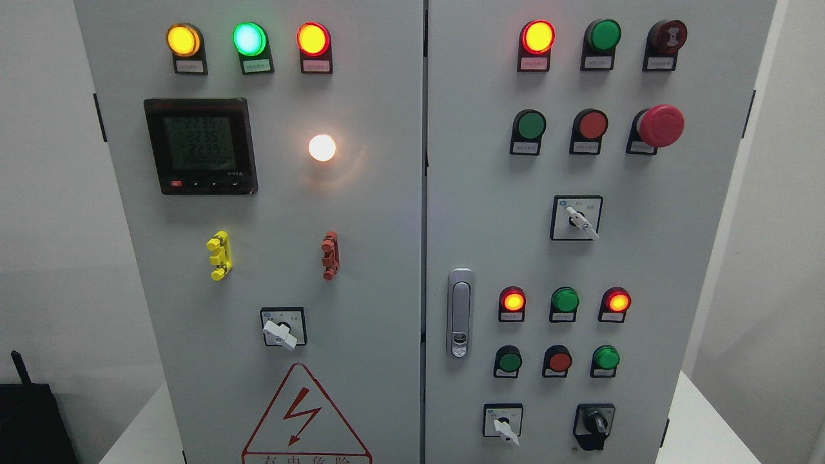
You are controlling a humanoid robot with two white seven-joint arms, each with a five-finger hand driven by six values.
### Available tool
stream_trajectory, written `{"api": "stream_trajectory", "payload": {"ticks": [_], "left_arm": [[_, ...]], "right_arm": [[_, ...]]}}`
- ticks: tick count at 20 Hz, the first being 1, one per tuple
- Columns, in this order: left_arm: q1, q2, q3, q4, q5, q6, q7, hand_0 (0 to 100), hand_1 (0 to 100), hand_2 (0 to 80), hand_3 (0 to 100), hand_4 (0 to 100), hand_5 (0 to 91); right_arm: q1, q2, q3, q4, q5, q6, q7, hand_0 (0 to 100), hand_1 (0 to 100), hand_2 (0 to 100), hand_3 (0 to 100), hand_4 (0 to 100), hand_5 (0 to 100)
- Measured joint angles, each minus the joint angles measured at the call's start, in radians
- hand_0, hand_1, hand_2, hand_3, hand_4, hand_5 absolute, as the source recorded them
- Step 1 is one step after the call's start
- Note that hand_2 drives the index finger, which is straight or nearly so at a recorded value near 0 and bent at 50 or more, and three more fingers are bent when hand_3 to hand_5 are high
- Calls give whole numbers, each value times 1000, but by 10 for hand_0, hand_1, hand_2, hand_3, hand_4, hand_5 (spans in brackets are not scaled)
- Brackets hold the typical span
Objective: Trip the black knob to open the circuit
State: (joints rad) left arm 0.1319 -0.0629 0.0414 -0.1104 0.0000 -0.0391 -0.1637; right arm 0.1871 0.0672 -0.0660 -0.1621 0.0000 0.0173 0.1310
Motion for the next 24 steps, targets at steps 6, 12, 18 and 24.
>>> {"api": "stream_trajectory", "payload": {"ticks": [6, 12, 18, 24], "left_arm": [[0, 0, 0, 0, 0, 0, 0, 120, 389, 0, 0, 0, 0], [0, 0, 0, 0, 0, 0, 0, 120, 389, 0, 0, 0, 0], [0, 0, 0, 0, 0, 0, 0, 120, 389, 0, 0, 0, 0], [0, 0, 0, 0, 0, 0, 0, 120, 389, 0, 0, 0, 0]], "right_arm": [[0, 2, 0, -8, 0, -48, -3, 0, 61, 0, 0, 0, 0], [6, 7, 0, -55, 0, -65, -6, 0, 61, 0, 0, 0, 0], [28, 14, 1, -137, -30, -76, -12, 0, 63, 0, 0, 0, 0], [67, 24, 1, -198, -44, -80, -16, 0, 60, 0, 0, 0, 0]]}}
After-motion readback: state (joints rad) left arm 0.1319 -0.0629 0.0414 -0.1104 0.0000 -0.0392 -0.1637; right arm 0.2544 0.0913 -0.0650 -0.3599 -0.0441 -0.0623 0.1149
